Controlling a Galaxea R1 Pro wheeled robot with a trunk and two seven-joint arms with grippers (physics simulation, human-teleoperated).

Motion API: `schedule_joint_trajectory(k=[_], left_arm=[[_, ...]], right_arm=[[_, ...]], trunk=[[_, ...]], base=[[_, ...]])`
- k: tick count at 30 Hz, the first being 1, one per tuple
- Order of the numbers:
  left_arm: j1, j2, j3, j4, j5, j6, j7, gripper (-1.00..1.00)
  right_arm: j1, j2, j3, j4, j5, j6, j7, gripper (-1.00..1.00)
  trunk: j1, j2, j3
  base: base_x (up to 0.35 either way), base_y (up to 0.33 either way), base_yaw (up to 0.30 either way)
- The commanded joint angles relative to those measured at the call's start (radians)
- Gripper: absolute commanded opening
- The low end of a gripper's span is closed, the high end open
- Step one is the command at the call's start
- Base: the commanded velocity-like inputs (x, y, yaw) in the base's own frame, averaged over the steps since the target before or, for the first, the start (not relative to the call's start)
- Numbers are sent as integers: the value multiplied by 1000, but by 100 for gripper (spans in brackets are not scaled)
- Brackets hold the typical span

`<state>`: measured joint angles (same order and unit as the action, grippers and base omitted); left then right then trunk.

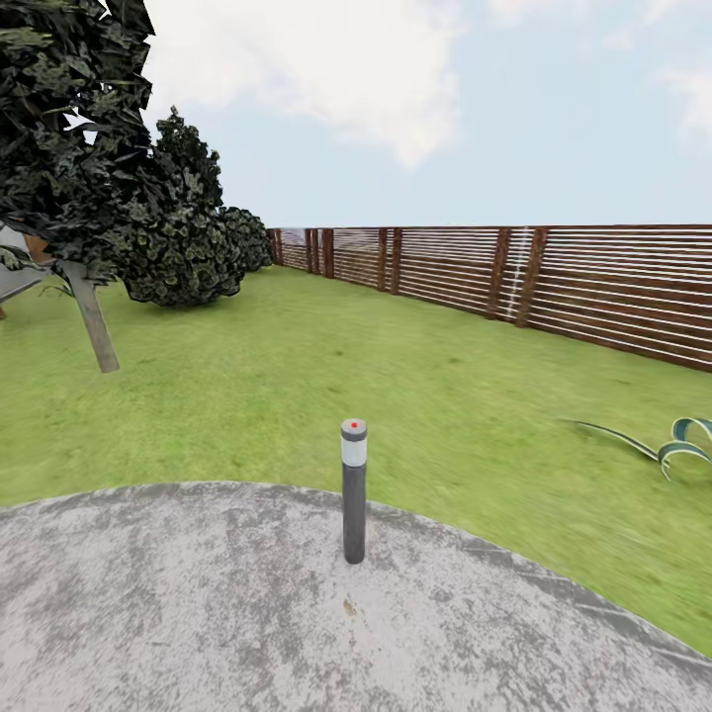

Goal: Pick up the pesticide atomizer in the garden and spray insectifuge to fully cover both potted plants in the garden.

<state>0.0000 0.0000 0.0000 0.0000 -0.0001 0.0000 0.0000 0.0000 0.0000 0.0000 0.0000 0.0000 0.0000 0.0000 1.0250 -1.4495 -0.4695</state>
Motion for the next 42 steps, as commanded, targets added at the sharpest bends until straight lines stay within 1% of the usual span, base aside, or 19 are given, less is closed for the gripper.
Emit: schedule_joint_trajectory(k=[1, 5, 7, 8, 10, 17, 21, 23, 27, 32, 33, 35, 39, 40, 42], left_arm=[[0, -2, -2, 3, -1, -2, -2, 100], [0, -2, -2, 3, -1, -2, -2, 100], [0, -2, -2, -2, -1, -3, -2, 100], [0, -2, -2, -3, -1, -4, -2, 100], [0, -2, -2, -8, -1, -7, -2, 100], [0, -2, 0, -11, 1, -43, -2, 100], [0, -21, 5, -11, 7, -65, 1, 100], [-1, -24, 4, -13, 8, -77, 1, 100], [-4, -19, 2, -35, 8, -99, 1, 100], [-6, -17, 3, -63, 8, -127, 2, 100], [-9, -16, 3, -213, 8, -275, 2, 100], [-23, -17, 4, -243, 9, -276, 2, 100], [-64, -19, 3, -274, 9, -278, 2, 100], [-88, -18, 3, -292, 9, -279, 2, 100], [-119, -16, 4, -323, 9, -279, 2, 100]], right_arm=[[1, 2, 1, -3, 0, 0, -4, 100], [1, 2, 2, -3, 0, 0, -4, 100], [-5, 11, 3, -14, 1, -4, -5, 100], [-7, 11, 3, -20, 1, -7, -5, 100], [-14, 2, 2, -31, 1, -18, -5, 100], [-17, -7, -2, -71, 1, -57, -5, 100], [-17, -15, -3, -93, 0, -80, -5, 100], [-17, -21, -4, -105, 0, -91, -5, 100], [-19, -37, -5, -127, 0, -113, -5, 100], [-22, -41, -6, -155, 0, -141, -6, 100], [-22, -41, -6, -415, 0, -331, -6, 100], [-23, -41, -6, -469, 0, -332, -6, 100], [-23, -41, -6, -534, -1, -333, -5, 100], [-24, -43, -6, -558, -1, -333, -5, 100], [-24, -50, -6, -574, -1, -333, -5, 100]], trunk=[[0, -1, -1], [0, -1, -1], [0, -1, -1], [0, -1, -1], [0, -1, -1], [0, -1, -1], [0, -1, -1], [0, -1, -1], [0, -1, -1], [0, -1, -1], [0, -1, -1], [0, -1, -1], [0, -1, -1], [0, -1, -1], [0, -1, -1]], base=[[0, 0, 0], [0, 0, 0], [0, 0, 0], [0, 0, 0], [0, 0, 0], [0, 0, 0], [0, 0, 0], [0, 0, 0], [0, 0, 0], [0, 0, 0], [0, 0, 0], [0, 0, 0], [0, 0, 0], [0, 0, 0], [0, 0, 0]])
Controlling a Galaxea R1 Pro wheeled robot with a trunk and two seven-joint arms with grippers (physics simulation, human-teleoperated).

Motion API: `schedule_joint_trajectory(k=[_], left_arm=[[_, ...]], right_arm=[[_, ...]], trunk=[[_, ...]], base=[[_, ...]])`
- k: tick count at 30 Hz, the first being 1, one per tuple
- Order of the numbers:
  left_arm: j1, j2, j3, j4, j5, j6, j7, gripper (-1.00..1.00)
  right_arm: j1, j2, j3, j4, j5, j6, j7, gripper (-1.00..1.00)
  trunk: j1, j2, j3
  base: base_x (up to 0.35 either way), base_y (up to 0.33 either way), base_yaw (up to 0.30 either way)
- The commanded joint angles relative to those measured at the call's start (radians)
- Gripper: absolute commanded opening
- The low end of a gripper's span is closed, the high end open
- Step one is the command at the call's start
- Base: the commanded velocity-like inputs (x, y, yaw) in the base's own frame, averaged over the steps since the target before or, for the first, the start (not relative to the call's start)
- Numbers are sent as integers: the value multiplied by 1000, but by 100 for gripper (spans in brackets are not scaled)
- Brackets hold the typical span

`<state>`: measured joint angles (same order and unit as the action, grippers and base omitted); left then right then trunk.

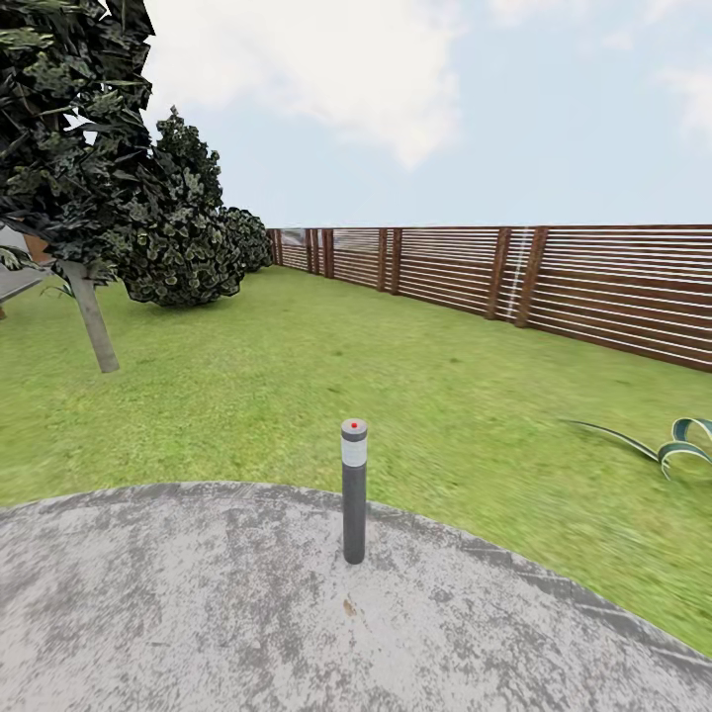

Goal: Pick up the pesticide atomizer in the garden and spray insectifuge to fully cover both potted plants in the garden.

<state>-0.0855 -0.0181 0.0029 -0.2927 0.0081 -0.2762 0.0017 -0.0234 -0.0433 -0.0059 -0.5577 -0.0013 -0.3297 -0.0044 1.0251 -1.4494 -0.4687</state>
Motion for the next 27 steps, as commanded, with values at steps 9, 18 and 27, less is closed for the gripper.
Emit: schedule_joint_trajectory(k=[9, 18, 27], left_arm=[[-106, 59, 2, -37, -4, -4, -3, 100], [-108, 81, 2, -28, -4, -6, -5, 100], [-108, 79, 2, -28, -6, -6, -5, 100]], right_arm=[[-9, -19, 0, -26, 4, -2, 0, 100], [-10, -18, 7, -19, 7, -3, 0, 100], [-10, -18, 7, -6, 7, -3, -1, 100]], trunk=[[0, -1, -1], [0, -1, -6], [0, -1, -6]], base=[[0, 0, 20], [0, 0, 261], [0, 0, 276]])
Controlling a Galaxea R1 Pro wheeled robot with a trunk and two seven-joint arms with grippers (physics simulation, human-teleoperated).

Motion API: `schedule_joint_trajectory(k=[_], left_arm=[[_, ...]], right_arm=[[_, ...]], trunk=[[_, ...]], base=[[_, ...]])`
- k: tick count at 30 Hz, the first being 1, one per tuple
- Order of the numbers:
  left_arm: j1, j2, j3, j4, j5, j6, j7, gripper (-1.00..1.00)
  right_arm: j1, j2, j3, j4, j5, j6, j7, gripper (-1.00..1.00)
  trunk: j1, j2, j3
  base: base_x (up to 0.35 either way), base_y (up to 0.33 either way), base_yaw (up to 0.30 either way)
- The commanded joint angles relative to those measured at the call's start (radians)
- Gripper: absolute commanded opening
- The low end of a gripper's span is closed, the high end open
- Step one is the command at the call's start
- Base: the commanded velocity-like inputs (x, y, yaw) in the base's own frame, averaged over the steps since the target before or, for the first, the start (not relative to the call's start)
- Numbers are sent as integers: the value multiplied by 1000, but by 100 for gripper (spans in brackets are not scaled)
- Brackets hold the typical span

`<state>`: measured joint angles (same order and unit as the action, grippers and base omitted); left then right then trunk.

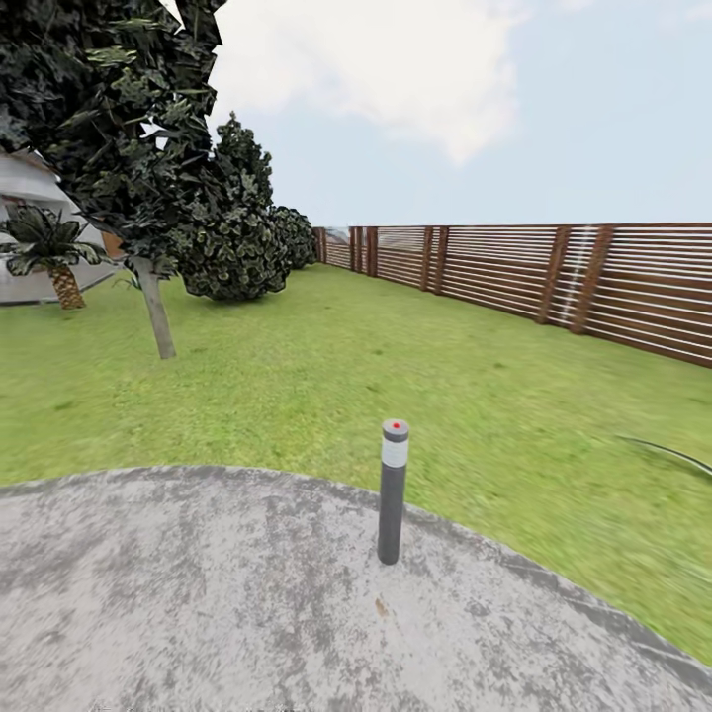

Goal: Pick up the pesticide atomizer in the garden and spray insectifuge to fully cover both potted plants in the garden.

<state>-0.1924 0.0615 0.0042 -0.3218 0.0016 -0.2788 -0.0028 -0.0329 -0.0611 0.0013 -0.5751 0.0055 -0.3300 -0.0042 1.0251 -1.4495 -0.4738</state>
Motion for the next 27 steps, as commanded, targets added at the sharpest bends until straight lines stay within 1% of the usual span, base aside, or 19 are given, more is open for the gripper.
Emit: schedule_joint_trajectory(k=[1, 5, 14, 27], left_arm=[[-1, 0, 0, 1, 0, -3, 0, 100], [-1, -1, 0, 1, 0, -3, 0, 100], [-1, -2, -1, 1, -3, -3, 0, 100], [-1, -3, -3, 1, -5, -3, 0, 100]], right_arm=[[-1, 0, 0, 24, 0, -3, -1, 100], [-1, 0, 0, 34, -1, -3, -1, 100], [-1, 0, 0, 35, 0, -3, -1, 100], [-1, 1, 0, 37, 1, -3, -1, 100]], trunk=[[0, -1, -1], [0, -1, -1], [0, -1, -1], [0, -1, -1]], base=[[-77, -40, 278], [-182, -124, 278], [-211, -211, 278], [-131, -225, 279]])
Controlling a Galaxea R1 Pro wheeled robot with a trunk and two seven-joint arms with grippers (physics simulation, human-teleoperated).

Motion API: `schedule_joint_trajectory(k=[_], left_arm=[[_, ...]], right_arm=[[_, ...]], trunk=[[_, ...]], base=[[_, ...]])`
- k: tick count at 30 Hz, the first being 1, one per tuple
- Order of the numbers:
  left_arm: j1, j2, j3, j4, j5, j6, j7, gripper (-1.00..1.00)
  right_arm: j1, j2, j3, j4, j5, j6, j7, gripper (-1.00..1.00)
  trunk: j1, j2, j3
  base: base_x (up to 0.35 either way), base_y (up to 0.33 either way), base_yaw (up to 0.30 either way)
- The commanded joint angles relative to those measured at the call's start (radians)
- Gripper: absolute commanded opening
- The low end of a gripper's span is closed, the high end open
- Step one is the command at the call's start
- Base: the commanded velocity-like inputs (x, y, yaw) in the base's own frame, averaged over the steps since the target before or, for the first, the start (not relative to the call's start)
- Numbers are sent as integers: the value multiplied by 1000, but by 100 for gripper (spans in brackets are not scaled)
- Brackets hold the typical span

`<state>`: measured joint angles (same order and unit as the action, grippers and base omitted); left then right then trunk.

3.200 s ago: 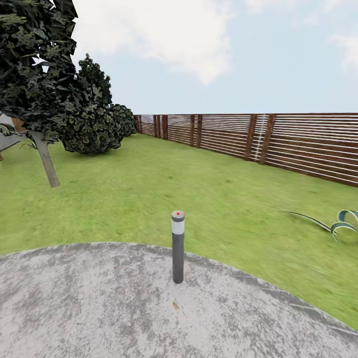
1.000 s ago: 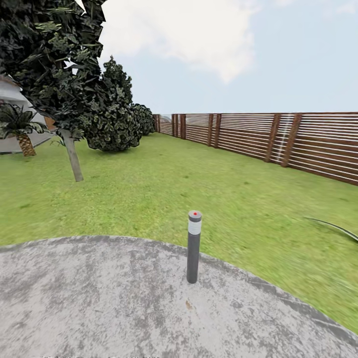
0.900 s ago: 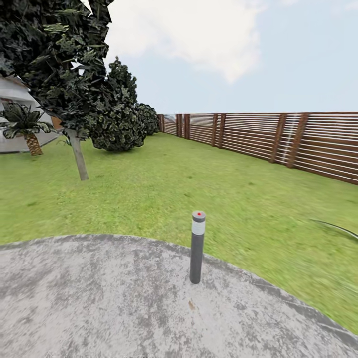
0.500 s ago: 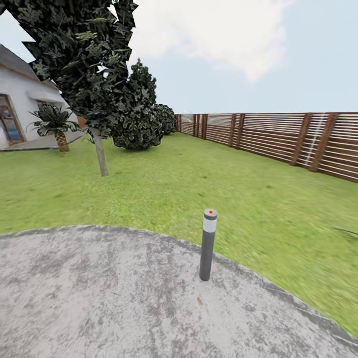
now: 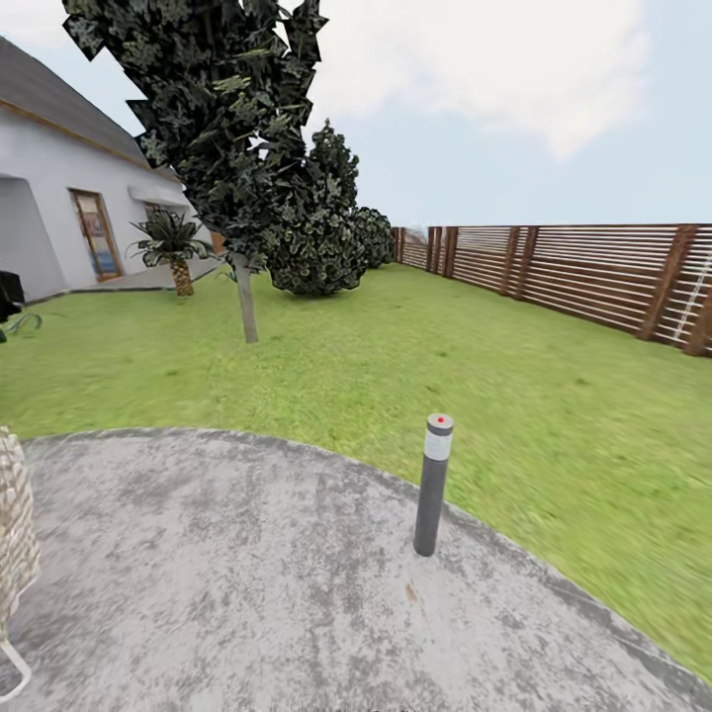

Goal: Pick up the pesticide atomizer in the garden and spray insectifuge to fully cover both potted plants in the garden.

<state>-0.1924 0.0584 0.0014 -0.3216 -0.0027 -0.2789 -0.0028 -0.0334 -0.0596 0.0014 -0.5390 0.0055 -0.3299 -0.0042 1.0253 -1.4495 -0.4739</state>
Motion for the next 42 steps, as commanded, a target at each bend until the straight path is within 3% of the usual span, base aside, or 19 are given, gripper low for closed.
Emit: schedule_joint_trajectory(k=[1, 13, 20, 33, 38, 42], left_arm=[[-1, 0, 0, 1, 0, -3, 0, 100], [-1, 0, 1, 1, 3, -3, 0, 100], [-2, 0, 2, 1, 6, -2, 1, 100], [-2, 0, 2, 1, 9, -2, 1, 100], [-2, 0, 3, 1, 12, -2, 4, 100], [-2, 0, 5, 0, 11, -2, 4, 100]], right_arm=[[0, 0, 0, 1, 1, -3, -1, 100], [0, 0, -5, -2, -1, -3, -4, 100], [0, 4, 0, 0, -1, -3, -103, 100], [0, 7, 1, 0, -1, -1, -103, 100], [0, 7, 2, 0, -1, -3, -103, 100], [0, 7, 3, 1, 0, -3, -103, 100]], trunk=[[0, -1, -1], [0, -1, -3], [0, -1, -7], [0, -1, -8], [19, -36, -23], [19, -36, -23]], base=[[-202, -215, 279], [-136, -173, 278], [-9, -6, 278], [0, 0, 277], [0, 0, 278], [0, 0, 278]])
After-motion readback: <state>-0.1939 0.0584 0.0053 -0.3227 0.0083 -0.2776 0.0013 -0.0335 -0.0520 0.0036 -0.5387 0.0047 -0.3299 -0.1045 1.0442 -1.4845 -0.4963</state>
